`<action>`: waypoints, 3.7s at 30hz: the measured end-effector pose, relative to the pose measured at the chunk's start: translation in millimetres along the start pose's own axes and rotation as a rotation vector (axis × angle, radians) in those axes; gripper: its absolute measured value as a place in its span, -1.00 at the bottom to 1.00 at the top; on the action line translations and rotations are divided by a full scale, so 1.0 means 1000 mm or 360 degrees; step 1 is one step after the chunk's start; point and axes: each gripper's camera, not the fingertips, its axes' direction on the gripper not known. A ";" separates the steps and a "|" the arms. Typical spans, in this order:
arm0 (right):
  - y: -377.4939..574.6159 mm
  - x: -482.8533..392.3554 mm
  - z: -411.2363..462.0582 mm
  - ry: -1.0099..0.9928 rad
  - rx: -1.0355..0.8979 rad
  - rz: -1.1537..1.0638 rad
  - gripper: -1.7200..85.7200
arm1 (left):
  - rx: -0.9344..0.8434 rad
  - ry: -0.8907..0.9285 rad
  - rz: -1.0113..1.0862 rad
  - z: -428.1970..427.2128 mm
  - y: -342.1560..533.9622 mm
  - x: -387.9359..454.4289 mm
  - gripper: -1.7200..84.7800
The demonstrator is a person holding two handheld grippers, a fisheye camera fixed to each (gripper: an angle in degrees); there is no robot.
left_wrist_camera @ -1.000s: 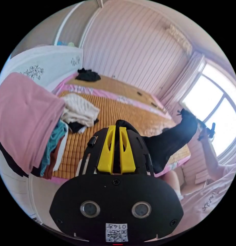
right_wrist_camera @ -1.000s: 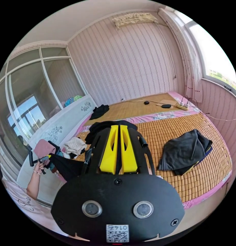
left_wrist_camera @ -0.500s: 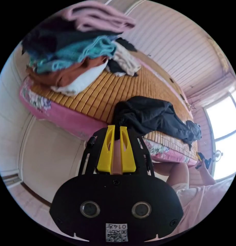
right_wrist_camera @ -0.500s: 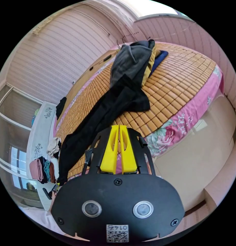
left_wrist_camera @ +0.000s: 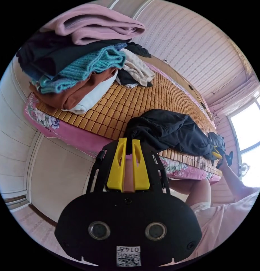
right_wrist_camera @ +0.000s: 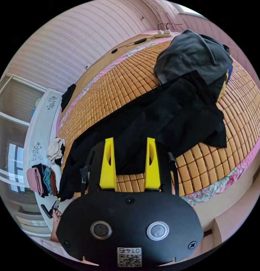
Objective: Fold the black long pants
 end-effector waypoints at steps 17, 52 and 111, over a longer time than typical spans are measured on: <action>0.147 0.041 -0.082 0.0108 0.0269 0.0121 -0.96 | 0.0077 0.0134 0.0310 -0.028 -0.007 -0.012 -0.88; 0.279 -0.661 0.232 0.0329 -0.0429 -0.2837 -0.97 | -0.0018 0.0524 -0.0375 0.081 0.013 -0.033 -0.93; -0.053 -0.019 -0.013 0.0630 0.0114 -0.0403 -0.72 | -0.0463 0.0017 0.1132 0.465 -0.222 0.585 -0.80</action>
